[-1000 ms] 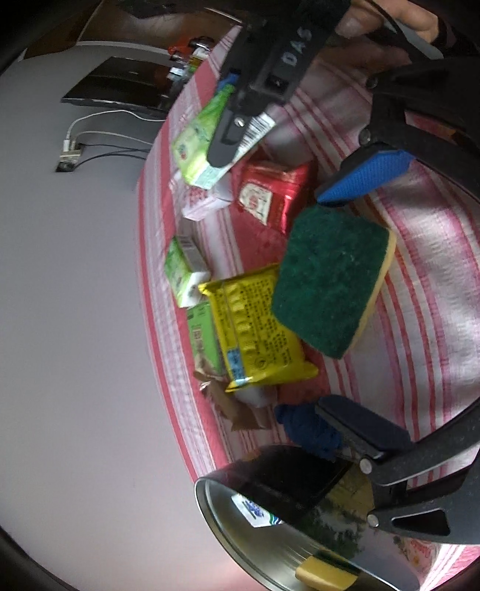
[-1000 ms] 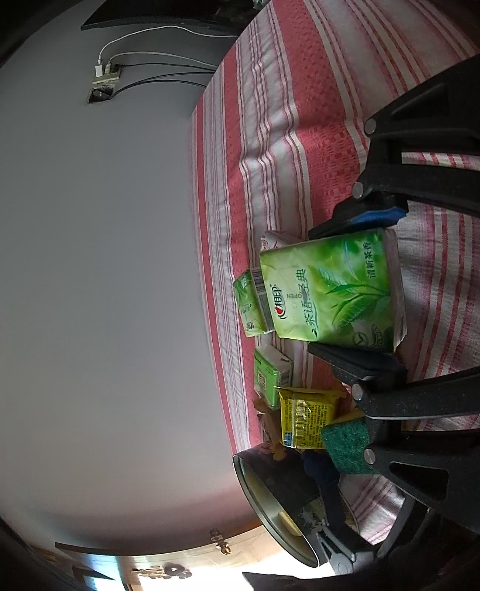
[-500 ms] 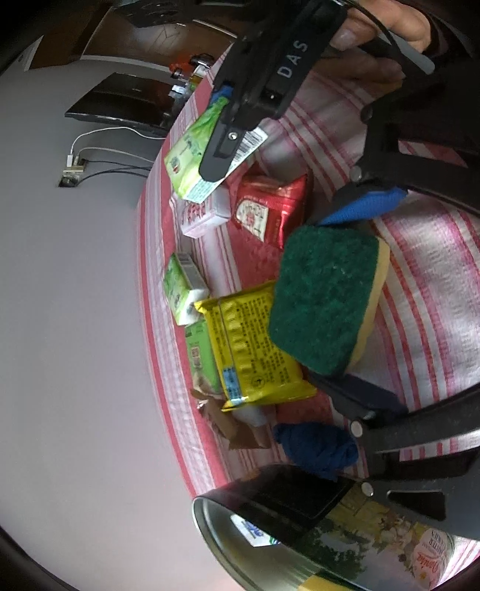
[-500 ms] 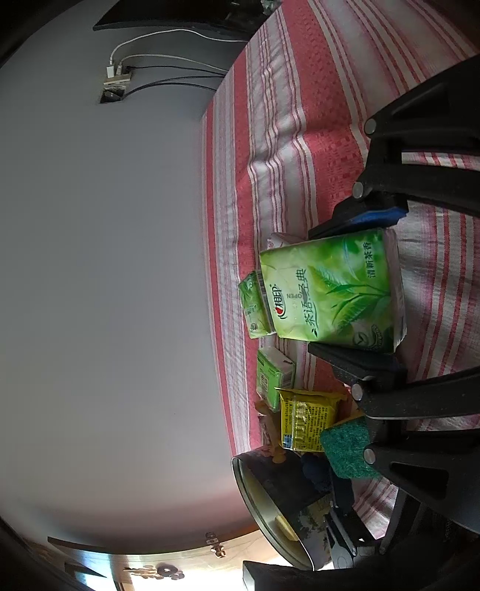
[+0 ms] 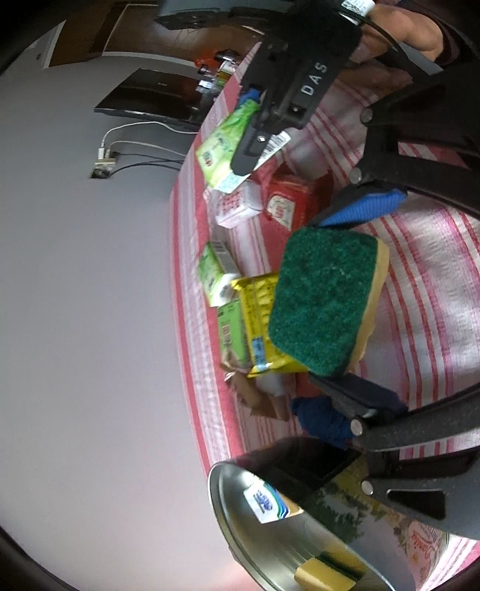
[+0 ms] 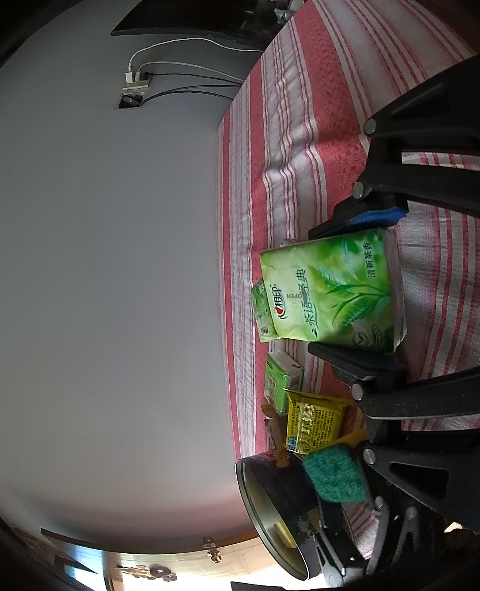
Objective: Organize objects
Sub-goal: 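Lift and carry the green sponge and green tissue pack over the tin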
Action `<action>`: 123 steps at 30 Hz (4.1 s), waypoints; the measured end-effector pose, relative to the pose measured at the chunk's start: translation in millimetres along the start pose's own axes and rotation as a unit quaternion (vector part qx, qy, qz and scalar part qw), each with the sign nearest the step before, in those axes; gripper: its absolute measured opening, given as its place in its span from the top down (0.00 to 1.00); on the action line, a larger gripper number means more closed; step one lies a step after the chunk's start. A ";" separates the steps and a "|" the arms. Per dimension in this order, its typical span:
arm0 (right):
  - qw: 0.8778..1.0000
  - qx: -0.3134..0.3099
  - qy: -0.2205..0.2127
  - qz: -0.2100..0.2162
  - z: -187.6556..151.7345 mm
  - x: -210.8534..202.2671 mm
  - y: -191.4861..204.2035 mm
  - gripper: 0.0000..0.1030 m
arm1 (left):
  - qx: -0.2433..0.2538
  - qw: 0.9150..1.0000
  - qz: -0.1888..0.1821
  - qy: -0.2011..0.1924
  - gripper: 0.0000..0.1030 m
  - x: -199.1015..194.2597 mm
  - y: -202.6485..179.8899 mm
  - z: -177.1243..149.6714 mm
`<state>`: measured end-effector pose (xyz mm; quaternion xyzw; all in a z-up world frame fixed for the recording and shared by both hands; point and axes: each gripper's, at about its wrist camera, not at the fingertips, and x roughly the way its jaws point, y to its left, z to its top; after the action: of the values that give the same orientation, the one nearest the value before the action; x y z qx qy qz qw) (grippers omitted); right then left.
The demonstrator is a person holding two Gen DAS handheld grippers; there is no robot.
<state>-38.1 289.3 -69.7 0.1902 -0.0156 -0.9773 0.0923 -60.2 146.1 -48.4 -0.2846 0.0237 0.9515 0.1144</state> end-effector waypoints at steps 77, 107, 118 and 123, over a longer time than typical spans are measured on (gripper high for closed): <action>0.994 -0.035 -0.093 0.034 30.0 -51.1 44.7 0.46 | -0.052 0.981 0.117 -0.143 0.29 -96.0 54.7 16.5; 0.986 -0.085 -0.088 0.112 61.7 -35.8 114.3 0.46 | -0.106 0.971 0.173 -0.129 0.29 -106.3 111.6 18.5; 0.981 -0.103 -0.076 0.146 76.1 -14.8 152.4 0.46 | -0.119 0.966 0.198 -0.114 0.29 -106.7 138.5 20.0; 0.979 -0.112 -0.072 0.156 81.4 -8.7 166.4 0.46 | -0.125 0.964 0.210 -0.106 0.29 -106.2 153.1 19.7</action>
<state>-31.6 127.0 19.9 0.1034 0.0577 -0.9574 0.2633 -20.0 -22.3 23.1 -0.1824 -0.0482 0.9743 -0.1228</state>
